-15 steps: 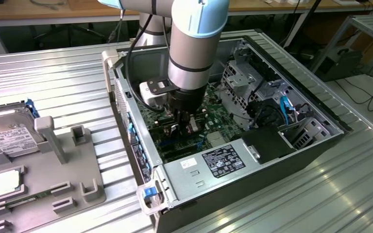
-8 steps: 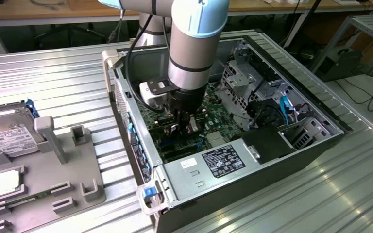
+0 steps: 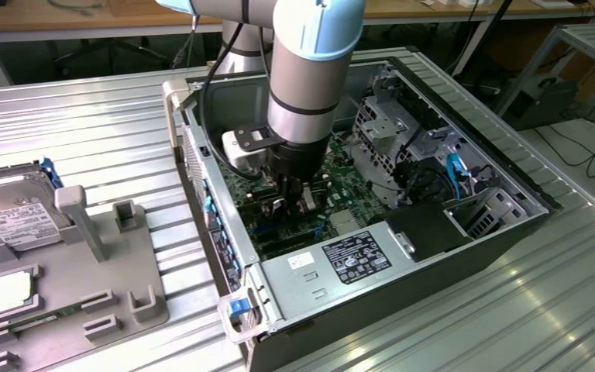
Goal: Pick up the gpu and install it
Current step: 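Insert the gpu into the slot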
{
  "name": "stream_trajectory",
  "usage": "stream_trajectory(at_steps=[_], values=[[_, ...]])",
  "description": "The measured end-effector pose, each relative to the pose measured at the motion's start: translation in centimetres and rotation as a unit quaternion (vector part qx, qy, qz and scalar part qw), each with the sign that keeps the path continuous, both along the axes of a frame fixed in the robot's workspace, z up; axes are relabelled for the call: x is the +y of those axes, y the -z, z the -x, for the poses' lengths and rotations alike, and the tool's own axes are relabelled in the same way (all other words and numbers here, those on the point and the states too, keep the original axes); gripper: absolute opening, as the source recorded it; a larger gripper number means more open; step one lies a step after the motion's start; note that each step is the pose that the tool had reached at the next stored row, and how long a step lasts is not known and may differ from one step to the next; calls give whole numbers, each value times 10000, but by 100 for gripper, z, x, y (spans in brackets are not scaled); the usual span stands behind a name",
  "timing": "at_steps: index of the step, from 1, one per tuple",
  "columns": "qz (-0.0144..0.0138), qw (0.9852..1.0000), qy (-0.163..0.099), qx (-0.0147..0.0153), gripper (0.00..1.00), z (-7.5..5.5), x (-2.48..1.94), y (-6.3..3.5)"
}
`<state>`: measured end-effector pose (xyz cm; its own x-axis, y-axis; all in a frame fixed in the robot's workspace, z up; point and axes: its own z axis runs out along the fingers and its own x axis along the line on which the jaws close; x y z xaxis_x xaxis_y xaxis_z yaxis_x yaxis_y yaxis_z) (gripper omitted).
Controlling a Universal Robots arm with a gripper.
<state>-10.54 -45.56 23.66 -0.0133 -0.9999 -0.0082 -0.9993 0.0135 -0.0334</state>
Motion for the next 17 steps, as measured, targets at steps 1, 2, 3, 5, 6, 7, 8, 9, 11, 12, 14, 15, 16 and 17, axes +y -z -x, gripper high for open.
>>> stream_trajectory(at_steps=[1,2,3,5,6,7,8,9,11,12,14,15,16,17], values=[[-1,10000,0,0,28,0,1,6],[-3,10000,0,-1,28,-1,1,14],[-1,10000,0,0,28,0,0,19],[1,10000,0,1,28,0,0,25],[0,10000,0,1,28,0,0,26],[-1,10000,0,0,28,0,1,28],[-3,10000,0,0,28,-1,1,29],[-3,10000,0,0,28,0,1,29],[-2,10000,0,0,28,0,1,29],[-2,10000,0,0,28,0,1,28],[-8,10000,1,-4,36,-1,3,33],[2,10000,0,1,36,0,1,22],[0,10000,0,0,36,0,1,6],[-3,10000,0,-1,36,0,1,-11]])
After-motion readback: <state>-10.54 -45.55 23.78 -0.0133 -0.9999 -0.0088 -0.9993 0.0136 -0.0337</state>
